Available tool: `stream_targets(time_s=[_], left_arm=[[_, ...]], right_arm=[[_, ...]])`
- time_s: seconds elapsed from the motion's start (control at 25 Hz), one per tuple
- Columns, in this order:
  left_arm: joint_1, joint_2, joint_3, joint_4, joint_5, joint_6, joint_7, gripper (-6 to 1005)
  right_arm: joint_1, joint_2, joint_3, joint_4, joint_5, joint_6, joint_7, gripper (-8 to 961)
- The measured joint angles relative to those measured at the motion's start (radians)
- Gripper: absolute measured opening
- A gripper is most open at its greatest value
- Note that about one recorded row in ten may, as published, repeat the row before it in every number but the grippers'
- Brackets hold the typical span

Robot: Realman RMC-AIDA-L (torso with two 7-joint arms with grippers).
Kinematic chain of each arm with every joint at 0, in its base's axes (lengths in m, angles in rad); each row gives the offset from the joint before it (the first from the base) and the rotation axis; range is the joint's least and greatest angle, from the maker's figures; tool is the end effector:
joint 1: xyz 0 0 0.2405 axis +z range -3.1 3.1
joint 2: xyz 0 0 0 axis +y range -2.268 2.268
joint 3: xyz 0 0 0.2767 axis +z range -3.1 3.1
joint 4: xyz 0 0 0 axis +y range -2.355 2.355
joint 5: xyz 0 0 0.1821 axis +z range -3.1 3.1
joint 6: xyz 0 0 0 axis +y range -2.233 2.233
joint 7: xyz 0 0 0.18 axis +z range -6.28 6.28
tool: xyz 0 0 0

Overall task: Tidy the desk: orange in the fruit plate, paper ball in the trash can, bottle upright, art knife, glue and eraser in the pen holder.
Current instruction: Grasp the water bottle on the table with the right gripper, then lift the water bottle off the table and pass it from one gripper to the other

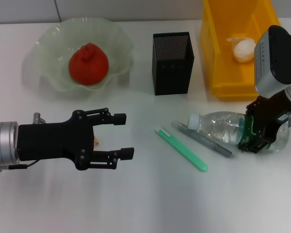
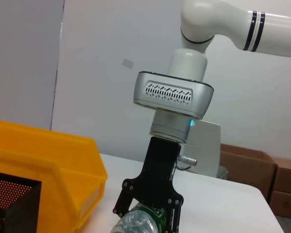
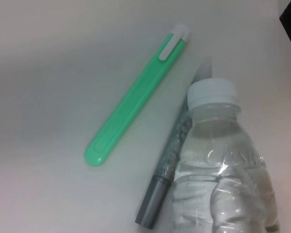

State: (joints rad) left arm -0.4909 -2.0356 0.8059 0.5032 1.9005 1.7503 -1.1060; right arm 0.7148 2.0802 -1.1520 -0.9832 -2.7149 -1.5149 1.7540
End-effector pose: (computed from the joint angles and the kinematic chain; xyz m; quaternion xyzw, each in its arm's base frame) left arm -0.2395 0.2777 -0.0492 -0.9487 -0.1117 -0.2931 0.0391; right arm 0.2665 0.3551 -0.0475 -0.9651 0.0809 -0.2410 0.0626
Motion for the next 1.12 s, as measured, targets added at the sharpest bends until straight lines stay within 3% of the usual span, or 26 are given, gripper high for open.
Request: stream_targets(time_s=[1.12], left_arm=[[-0.008,0.0,-0.006,0.0,0.0,0.002,-0.008,802]], right_arm=[[-0.054,-0.006,0.059,-0.089,0.065,-0.043,-0.034,772]])
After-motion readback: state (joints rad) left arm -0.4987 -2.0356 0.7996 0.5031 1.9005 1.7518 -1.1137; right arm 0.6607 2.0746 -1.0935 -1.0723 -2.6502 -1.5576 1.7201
